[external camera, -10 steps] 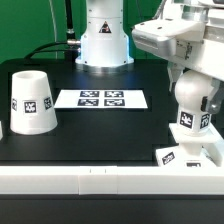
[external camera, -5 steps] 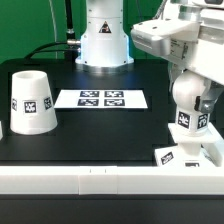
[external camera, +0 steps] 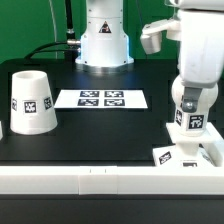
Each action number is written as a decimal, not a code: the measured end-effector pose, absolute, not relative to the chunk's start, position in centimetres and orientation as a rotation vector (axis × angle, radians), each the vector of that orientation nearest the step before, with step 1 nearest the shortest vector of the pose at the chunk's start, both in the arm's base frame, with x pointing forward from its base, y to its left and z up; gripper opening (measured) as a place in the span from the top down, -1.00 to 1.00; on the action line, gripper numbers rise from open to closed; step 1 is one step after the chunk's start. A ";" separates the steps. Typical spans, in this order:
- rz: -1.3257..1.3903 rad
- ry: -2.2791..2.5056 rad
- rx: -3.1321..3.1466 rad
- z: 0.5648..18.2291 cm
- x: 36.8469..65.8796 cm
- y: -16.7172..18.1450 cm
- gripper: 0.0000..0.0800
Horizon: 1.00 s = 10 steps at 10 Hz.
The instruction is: Assemble lamp
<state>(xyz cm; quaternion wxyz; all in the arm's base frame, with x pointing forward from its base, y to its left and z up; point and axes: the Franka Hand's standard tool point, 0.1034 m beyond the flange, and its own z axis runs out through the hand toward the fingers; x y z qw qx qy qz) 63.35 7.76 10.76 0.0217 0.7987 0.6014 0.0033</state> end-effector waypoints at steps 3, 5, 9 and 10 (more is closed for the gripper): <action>0.017 1.597 2.660 10.8 63.3 7.8 -0.44; 0.013 1.455 2.747 10.8 63.2 7.8 -0.44; 0.042 0.927 3.010 11.3 63.2 7.7 -0.44; 0.047 0.778 3.054 11.4 63.3 7.8 -0.44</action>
Offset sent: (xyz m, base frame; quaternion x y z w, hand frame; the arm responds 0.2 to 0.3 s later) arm 0.0000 0.0000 0.0000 0.0000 0.0000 0.1938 0.9810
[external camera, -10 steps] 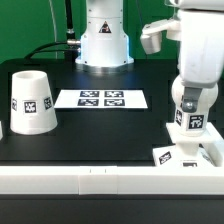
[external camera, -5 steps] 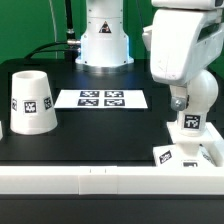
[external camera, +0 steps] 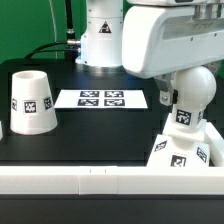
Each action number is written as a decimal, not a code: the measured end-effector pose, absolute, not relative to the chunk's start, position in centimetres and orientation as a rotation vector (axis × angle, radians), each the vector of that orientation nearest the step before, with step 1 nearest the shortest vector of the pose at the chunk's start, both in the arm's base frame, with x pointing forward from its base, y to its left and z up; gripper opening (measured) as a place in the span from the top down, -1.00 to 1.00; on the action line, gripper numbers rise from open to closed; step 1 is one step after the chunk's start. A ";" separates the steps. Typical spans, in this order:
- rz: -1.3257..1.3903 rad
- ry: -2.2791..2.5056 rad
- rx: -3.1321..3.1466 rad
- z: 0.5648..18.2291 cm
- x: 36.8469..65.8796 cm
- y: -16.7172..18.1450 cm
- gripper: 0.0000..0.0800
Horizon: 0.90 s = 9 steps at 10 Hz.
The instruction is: Assemble lamp
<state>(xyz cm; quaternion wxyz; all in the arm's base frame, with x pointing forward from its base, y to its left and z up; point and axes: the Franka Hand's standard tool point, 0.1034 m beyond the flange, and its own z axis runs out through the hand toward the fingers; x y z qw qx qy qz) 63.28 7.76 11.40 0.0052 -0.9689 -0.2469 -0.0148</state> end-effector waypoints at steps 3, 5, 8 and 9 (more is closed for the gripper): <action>-0.066 -0.395 -3.104 11.6 63.6 7.7 -0.44; -0.064 -0.374 -3.106 11.5 63.6 7.6 -0.44; -0.060 -0.410 -3.104 11.9 63.0 7.6 -0.73; -0.053 -0.428 -3.103 12.3 62.2 7.4 -0.75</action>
Offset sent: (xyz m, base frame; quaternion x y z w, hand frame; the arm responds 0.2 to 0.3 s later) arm 0.0000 0.0000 0.0000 0.0000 0.0000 0.1296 0.9916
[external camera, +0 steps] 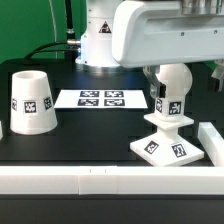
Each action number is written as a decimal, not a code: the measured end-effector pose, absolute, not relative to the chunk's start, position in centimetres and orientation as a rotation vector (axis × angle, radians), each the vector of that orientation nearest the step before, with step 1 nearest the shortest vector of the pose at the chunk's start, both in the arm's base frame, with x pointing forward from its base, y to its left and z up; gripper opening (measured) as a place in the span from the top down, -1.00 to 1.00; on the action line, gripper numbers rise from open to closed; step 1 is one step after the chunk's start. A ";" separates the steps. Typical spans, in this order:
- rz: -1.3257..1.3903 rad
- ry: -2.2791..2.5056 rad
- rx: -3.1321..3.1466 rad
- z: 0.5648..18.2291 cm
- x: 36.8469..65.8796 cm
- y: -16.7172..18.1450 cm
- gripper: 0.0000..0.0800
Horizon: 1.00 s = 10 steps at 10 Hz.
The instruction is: Assemble lamp
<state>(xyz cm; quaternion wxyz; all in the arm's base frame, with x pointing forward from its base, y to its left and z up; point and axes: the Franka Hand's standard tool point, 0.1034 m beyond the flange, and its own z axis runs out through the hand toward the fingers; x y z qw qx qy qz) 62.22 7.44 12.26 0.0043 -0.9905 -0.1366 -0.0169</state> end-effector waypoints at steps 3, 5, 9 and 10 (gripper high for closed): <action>-0.017 -0.502 -3.102 14.7 60.6 5.3 -0.75; 0.016 -0.563 -3.101 17.7 60.1 2.1 -0.75; 0.018 -0.566 -3.103 17.8 59.9 1.4 -0.75; 0.019 -0.566 -3.102 17.8 59.9 1.4 -0.75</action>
Offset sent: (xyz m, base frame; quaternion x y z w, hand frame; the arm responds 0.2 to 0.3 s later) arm -0.0270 -0.0339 0.0373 0.0199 -0.0497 -0.0303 0.9981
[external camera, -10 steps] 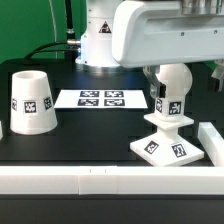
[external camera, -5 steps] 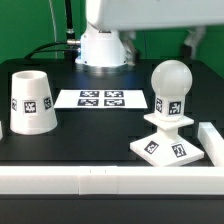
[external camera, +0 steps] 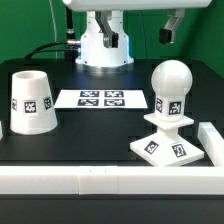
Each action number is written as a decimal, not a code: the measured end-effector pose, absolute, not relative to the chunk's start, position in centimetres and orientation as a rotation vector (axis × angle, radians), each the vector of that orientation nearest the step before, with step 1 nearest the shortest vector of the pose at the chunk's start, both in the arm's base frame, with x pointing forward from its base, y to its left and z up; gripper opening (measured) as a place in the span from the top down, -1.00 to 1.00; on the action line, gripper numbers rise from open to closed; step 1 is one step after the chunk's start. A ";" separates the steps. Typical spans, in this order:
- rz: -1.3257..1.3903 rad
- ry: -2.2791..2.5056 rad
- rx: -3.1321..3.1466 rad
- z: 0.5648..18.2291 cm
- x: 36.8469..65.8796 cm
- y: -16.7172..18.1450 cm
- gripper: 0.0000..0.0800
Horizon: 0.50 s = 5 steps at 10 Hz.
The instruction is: Assemble lamp
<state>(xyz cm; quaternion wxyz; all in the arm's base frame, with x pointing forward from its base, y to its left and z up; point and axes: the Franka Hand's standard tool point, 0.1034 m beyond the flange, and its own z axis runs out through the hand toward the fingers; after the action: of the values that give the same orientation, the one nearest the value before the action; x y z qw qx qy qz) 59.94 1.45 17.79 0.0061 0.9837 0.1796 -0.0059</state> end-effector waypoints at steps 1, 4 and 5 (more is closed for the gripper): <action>-0.019 0.562 3.079 17.8 59.9 1.5 -0.75; -0.016 0.701 3.062 16.8 56.5 -1.9 -0.75; -0.049 0.707 3.076 16.2 54.5 -4.0 -0.75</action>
Offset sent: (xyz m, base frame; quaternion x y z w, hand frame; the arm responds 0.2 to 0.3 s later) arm -0.0866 -0.0651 -0.0173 0.0358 0.0130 -0.0619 0.9974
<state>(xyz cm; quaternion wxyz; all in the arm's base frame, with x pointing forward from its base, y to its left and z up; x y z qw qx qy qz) 54.51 -4.05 16.18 -0.0076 0.9745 0.2239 -0.0154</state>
